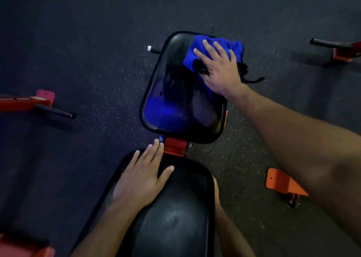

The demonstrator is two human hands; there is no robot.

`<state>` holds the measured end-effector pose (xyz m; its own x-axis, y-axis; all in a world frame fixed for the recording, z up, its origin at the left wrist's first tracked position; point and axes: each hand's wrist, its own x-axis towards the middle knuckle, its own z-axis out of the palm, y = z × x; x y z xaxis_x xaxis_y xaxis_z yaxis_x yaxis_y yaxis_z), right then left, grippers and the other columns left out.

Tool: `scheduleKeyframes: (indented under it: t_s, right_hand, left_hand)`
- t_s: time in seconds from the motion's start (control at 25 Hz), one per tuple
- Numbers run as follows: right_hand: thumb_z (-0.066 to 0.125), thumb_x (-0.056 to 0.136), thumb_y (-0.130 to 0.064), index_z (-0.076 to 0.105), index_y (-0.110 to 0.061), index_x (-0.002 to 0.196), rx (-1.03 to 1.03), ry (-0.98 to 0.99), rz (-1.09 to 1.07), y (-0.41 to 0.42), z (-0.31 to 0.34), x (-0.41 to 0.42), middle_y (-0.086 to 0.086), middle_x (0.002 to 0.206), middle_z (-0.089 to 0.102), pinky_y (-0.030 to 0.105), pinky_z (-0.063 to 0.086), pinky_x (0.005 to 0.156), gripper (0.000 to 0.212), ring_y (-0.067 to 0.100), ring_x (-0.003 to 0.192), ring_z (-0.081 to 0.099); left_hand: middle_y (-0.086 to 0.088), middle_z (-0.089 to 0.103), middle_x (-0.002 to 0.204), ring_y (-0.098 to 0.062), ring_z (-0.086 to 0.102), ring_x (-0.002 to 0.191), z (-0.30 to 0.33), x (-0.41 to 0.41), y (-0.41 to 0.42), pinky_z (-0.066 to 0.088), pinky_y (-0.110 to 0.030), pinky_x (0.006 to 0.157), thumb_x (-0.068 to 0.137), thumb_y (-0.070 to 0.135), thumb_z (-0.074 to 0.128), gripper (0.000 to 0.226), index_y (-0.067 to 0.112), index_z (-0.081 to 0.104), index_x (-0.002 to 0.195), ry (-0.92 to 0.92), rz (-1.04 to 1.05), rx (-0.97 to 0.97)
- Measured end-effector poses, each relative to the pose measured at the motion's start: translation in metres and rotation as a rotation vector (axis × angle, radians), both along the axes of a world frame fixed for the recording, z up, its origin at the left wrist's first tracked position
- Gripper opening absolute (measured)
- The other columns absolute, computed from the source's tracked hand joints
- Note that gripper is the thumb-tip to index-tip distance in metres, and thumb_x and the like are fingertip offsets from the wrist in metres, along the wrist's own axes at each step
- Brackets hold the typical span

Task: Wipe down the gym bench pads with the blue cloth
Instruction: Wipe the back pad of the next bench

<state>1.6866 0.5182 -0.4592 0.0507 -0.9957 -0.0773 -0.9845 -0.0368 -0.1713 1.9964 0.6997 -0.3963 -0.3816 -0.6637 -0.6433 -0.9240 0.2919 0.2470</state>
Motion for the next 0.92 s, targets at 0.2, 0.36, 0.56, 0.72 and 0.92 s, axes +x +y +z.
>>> scheduleKeyframes:
  t_s: [0.2, 0.36, 0.56, 0.72, 0.92]
  right_hand:
    - [0.068, 0.07, -0.023, 0.032, -0.031, 0.152, 0.053, 0.03, 0.11, 0.143, 0.007, 0.047, -0.002, 0.164, 0.019, 0.055, 0.018, 0.118, 0.09, 0.027, 0.149, 0.019]
    - [0.065, 0.072, -0.013, 0.032, -0.027, 0.153, 0.089, 0.002, 0.191, 0.155, 0.005, 0.041, 0.0, 0.163, 0.022, 0.054, 0.018, 0.119, 0.089, 0.028, 0.15, 0.019]
    - [0.059, 0.086, -0.017, 0.03, -0.025, 0.154, 0.092, -0.074, -0.13, 0.012, -0.002, -0.003, 0.004, 0.163, 0.021, 0.055, 0.021, 0.118, 0.074, 0.03, 0.15, 0.017]
    - [0.055, 0.091, -0.019, 0.032, -0.021, 0.153, 0.062, -0.134, -0.127, -0.039, -0.008, -0.023, 0.012, 0.161, 0.023, 0.04, 0.019, 0.122, 0.067, 0.034, 0.147, 0.024]
    - [0.061, 0.077, -0.02, 0.032, -0.025, 0.153, -0.002, -0.086, -0.083, 0.038, 0.003, 0.008, 0.004, 0.162, 0.024, 0.051, 0.021, 0.12, 0.081, 0.03, 0.149, 0.021]
  left_hand:
    - [0.008, 0.005, 0.171, -0.006, -0.006, 0.156, -0.005, -0.006, -0.01, -0.009, -0.034, 0.125, 0.084, 0.079, -0.01, 0.099, 0.023, 0.008, 0.163, -0.068, -0.063, 0.013]
    - [0.008, 0.007, 0.171, -0.007, -0.005, 0.156, -0.004, -0.008, -0.011, -0.008, -0.036, 0.126, 0.081, 0.071, -0.013, 0.098, 0.023, 0.009, 0.163, -0.064, -0.056, 0.015]
    - [0.009, 0.006, 0.17, -0.006, -0.006, 0.156, -0.007, -0.006, -0.009, -0.009, -0.036, 0.127, 0.083, 0.07, -0.013, 0.093, 0.026, 0.008, 0.163, -0.058, -0.044, 0.007]
    - [0.01, 0.004, 0.17, -0.005, -0.008, 0.155, -0.007, -0.005, -0.01, -0.011, -0.035, 0.125, 0.083, 0.069, -0.015, 0.093, 0.026, 0.006, 0.163, -0.056, -0.036, 0.016]
    - [0.009, 0.004, 0.17, -0.005, -0.009, 0.155, -0.006, -0.008, -0.014, -0.012, -0.035, 0.125, 0.082, 0.069, -0.016, 0.094, 0.026, 0.005, 0.162, -0.055, -0.028, 0.031]
